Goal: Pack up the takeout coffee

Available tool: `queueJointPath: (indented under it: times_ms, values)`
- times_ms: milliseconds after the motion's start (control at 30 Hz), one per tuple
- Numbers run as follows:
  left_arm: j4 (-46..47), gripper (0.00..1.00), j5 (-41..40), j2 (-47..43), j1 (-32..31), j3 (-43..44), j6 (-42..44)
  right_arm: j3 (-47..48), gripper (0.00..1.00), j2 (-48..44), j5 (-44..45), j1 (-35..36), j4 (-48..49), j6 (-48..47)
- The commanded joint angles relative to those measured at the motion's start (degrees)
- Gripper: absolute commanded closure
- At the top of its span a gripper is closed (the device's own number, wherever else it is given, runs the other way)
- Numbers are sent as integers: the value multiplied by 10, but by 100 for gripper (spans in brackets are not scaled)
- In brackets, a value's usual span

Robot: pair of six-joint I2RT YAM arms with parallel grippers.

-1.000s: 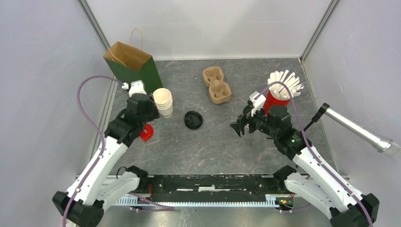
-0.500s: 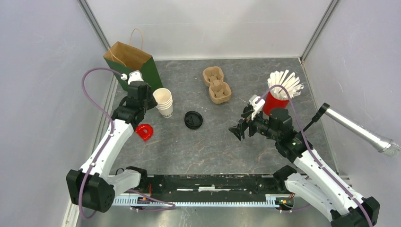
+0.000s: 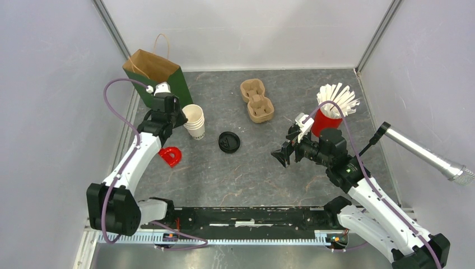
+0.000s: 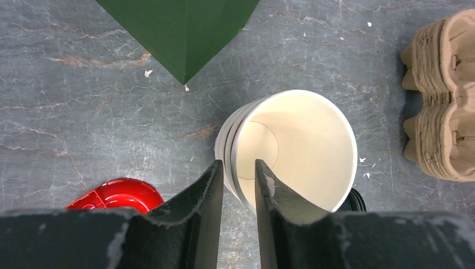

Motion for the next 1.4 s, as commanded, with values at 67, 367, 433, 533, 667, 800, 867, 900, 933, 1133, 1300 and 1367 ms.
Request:
queueJointPath:
  times_ms: [67,367,433,533,667,800,867,900,933,1133,1300,1367]
  values:
    - [19,71,10,19,5,7,-12,0,3,-3,-6,0,17,-8]
    - [11,78,20,10,6,20,4,-3,3,-2,-3,1,15,-11]
    - [5,79,23,7,6,26,8,-3,3,2,-4,1,17,-11]
    - [-6,80,26,5,6,37,14,-4,2,5,-5,0,16,-11]
    - [-21,81,33,6,6,52,19,-5,2,8,-5,1,18,-11]
    - [-26,86,44,7,6,60,24,-8,2,9,-5,1,19,-11]
    - [-29,88,47,12,6,63,27,-7,2,8,-6,0,19,-11]
    - [-33,86,45,15,6,65,27,-7,2,9,-5,0,19,-11]
    - [-38,84,43,19,6,67,27,-7,2,9,-5,0,18,-11]
    - [-43,75,27,28,6,66,28,-5,2,7,-5,1,17,-11]
    - [-44,74,23,34,6,66,31,-5,2,5,-5,1,15,-11]
    - [-44,71,21,36,6,65,30,-5,2,5,-4,1,16,-12]
